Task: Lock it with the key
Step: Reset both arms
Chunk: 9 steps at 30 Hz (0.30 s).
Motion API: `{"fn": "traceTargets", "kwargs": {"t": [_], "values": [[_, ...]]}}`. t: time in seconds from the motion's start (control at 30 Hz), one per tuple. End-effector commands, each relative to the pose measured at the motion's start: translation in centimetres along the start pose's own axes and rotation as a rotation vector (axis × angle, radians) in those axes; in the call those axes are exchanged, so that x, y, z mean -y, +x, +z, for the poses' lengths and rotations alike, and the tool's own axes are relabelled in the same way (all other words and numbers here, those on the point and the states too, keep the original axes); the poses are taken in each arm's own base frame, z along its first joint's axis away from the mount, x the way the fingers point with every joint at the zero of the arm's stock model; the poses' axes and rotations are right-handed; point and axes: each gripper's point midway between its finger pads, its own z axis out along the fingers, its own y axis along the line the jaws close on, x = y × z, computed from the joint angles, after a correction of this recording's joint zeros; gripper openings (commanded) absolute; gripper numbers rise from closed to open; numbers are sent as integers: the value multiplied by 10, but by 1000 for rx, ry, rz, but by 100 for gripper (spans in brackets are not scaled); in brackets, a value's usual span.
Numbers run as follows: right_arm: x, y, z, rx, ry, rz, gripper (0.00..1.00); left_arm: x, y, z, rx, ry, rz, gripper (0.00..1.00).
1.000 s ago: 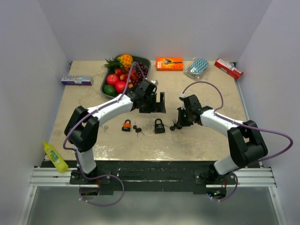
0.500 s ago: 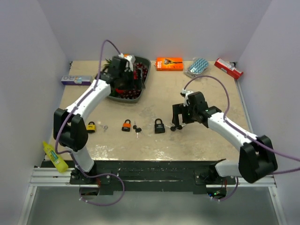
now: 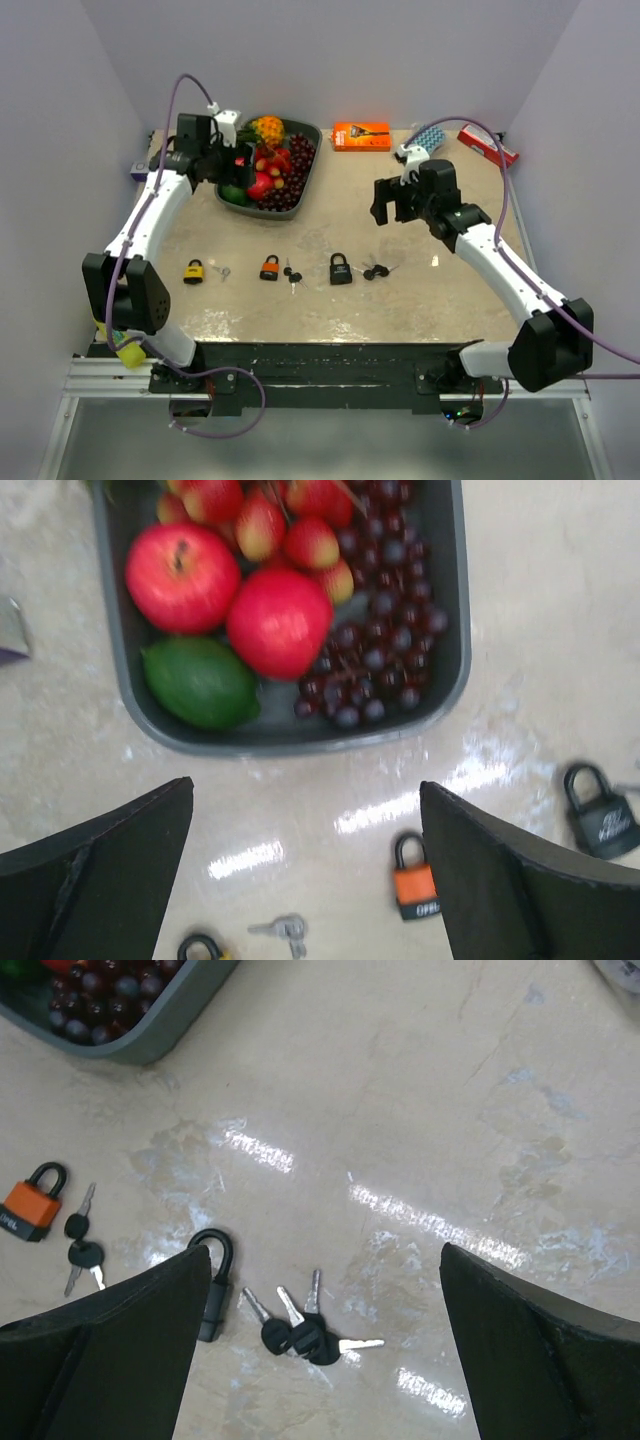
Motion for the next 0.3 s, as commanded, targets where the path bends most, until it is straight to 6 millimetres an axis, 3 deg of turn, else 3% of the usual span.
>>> {"fn": "traceTargets", "kwargs": {"t": [0.0, 0.1, 0.27], "values": [[14, -20, 3, 55, 59, 17, 99, 15, 23, -11, 14, 45, 118, 99], [21, -15, -1, 56, 90, 35, 99, 15, 43, -8, -8, 33, 130, 99], [21, -10, -20, 88, 96, 38, 99, 21, 48, -18, 27, -8, 196, 99]]}}
